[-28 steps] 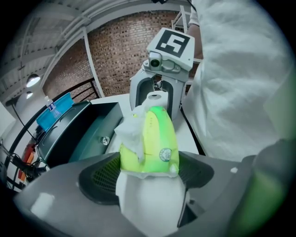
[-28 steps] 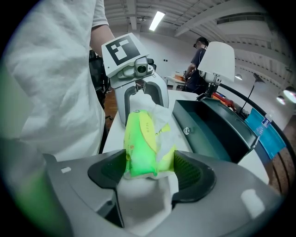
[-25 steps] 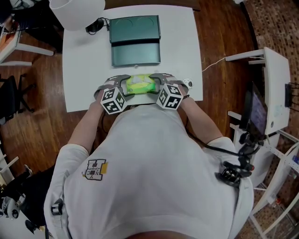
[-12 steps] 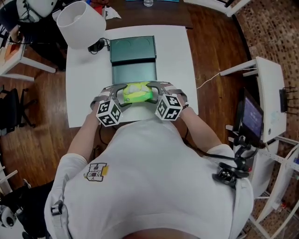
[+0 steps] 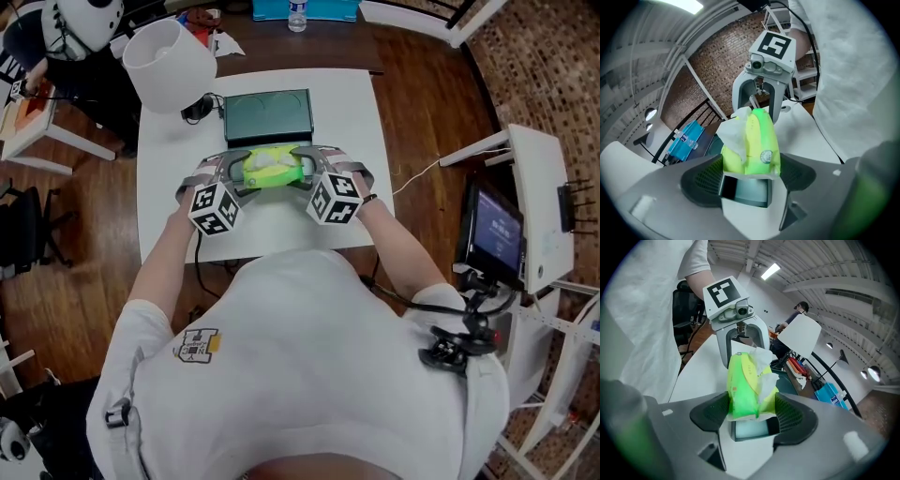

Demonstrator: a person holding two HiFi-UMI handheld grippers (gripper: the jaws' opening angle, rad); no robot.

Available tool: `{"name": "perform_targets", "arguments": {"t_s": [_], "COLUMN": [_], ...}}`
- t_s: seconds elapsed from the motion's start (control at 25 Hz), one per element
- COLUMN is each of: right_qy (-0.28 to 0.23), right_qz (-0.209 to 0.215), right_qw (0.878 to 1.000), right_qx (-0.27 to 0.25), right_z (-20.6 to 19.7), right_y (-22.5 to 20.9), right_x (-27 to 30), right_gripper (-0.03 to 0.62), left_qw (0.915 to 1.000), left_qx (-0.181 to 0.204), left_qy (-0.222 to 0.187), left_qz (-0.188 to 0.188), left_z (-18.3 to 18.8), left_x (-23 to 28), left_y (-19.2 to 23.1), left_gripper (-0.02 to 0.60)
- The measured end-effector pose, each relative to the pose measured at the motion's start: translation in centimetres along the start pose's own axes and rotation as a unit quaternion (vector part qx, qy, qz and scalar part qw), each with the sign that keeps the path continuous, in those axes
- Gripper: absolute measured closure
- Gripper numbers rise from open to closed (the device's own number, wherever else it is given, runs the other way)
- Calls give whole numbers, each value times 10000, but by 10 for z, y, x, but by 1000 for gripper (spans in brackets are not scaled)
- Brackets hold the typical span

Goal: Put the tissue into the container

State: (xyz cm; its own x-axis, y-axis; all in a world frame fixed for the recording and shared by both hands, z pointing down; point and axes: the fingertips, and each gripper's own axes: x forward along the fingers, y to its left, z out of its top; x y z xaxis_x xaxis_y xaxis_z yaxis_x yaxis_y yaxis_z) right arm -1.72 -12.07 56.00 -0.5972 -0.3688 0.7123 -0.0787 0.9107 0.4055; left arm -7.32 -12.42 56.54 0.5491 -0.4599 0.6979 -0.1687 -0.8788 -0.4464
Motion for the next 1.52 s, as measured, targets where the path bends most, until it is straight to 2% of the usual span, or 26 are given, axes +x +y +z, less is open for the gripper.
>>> {"name": "perform_targets", "arguments": {"t_s": [0.2, 0.44, 0.68, 1.0, 1.52], "right_qy": [81, 168, 284, 478, 786], "right_qz": [6, 148, 400, 876, 1196], "right_qw": [10000, 9997, 9985, 9933, 9867], "right_qx": [24, 88, 260, 582, 777], "right_z": [-2, -8, -22, -44, -65], "right_y": [-17, -27, -25, -27, -13], "right_x": [14, 33, 51, 84, 105], "right_gripper": [290, 290, 290, 290, 289], "left_qw": [9999, 9997, 9986, 9933, 9869], "left_qx": [59, -67, -216, -467, -541], "left_qy": [90, 173, 275, 498, 841], "left_qz": [-6, -140, -392, -932, -1267], "left_z": [-9, -24, -36, -60, -76], "left_x": [11, 25, 44, 76, 101], "left_y": [18, 27, 23, 23, 9], "left_gripper": [213, 213, 213, 213, 213]}}
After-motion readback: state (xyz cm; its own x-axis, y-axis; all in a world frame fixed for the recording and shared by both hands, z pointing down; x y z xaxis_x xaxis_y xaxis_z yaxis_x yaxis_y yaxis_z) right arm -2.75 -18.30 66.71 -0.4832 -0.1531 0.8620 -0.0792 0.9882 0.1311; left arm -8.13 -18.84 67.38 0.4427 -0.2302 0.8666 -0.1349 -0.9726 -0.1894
